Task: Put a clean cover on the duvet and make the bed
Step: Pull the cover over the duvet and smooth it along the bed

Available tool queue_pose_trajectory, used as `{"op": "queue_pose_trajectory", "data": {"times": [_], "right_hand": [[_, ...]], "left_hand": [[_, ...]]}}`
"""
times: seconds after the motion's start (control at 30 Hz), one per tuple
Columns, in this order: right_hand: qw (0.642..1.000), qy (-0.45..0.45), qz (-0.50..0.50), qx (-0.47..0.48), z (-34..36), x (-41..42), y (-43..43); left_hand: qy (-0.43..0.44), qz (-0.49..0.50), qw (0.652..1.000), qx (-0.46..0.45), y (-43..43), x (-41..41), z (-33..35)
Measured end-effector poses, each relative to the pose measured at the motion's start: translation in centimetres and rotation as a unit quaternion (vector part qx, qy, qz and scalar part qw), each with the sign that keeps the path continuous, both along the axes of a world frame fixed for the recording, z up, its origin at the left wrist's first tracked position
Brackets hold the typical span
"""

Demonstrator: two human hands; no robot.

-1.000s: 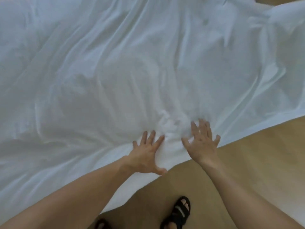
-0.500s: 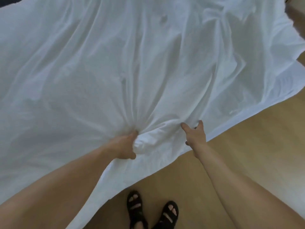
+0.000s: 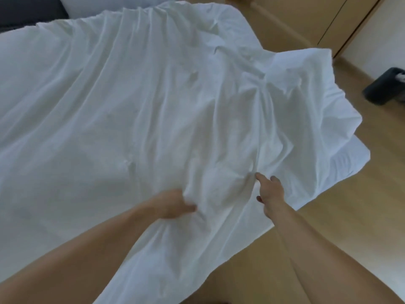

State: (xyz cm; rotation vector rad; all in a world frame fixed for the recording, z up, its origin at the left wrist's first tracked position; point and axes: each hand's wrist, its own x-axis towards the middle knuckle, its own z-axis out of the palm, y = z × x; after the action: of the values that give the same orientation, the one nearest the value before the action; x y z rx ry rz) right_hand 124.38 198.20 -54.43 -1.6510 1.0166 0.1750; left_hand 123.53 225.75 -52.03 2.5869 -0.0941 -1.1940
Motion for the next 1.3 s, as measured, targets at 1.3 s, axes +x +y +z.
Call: {"op": "queue_pose_trajectory", "data": {"times": [1.3], "right_hand": [[0.992,-0.1,0.074,-0.019,5.0,26.0,-13.9]], "left_hand": [[0.025,0.24,0.908,-0.342,-20.5,19.8,-0.1]]}}
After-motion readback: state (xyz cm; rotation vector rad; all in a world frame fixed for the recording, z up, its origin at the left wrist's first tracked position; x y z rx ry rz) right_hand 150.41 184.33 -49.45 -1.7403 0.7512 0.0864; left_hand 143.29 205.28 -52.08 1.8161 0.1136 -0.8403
